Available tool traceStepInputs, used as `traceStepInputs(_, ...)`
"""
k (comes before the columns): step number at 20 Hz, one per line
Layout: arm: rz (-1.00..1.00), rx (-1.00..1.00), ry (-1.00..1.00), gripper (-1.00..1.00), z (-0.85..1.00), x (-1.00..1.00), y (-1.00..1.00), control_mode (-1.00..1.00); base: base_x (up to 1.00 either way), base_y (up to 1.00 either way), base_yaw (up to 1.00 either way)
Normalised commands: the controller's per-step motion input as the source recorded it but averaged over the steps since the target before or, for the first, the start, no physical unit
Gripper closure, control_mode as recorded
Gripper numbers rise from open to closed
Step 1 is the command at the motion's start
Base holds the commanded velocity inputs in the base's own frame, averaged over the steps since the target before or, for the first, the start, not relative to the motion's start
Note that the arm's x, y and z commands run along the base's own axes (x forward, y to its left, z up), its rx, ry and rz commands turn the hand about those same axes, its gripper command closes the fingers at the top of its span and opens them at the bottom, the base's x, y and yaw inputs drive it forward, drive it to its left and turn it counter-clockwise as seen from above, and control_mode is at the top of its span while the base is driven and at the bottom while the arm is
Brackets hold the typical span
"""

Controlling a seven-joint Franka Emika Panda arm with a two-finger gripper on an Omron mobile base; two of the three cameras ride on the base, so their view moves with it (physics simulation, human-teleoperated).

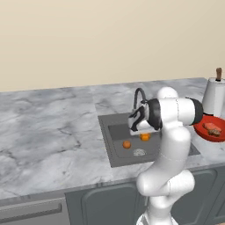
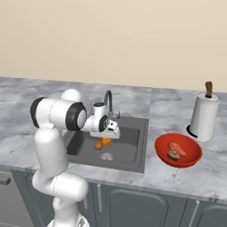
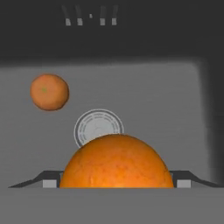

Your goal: There is a mixed pile of frozen fruits and vegetables on the counter. Locate all the frozen vegetables and place the items in a bowl on the counter. Take all the frozen fruits and defrost them in a running sink.

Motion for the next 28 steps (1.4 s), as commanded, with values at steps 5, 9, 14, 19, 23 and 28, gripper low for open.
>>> traceStepInputs(5,0.04,-0.01,0.0,1.0,-0.37,0.28,-0.41,-1.0,0.0,0.0,0.0)
traceStepInputs(9,0.0,0.01,-0.06,1.0,-0.41,0.27,-0.09,-1.0,0.0,0.0,0.0)
traceStepInputs(14,0.02,0.05,0.0,1.0,-0.47,0.22,-0.01,-1.0,0.0,0.0,0.0)
traceStepInputs(19,0.04,0.09,0.07,1.0,-0.59,0.31,-0.18,-1.0,0.0,0.0,0.0)
traceStepInputs(23,0.03,0.02,0.04,-1.0,-0.49,0.26,-0.11,-1.0,0.0,0.0,0.0)
traceStepInputs(28,0.0,0.0,0.05,-1.0,-0.13,0.18,-0.14,-1.0,0.0,0.0,0.0)
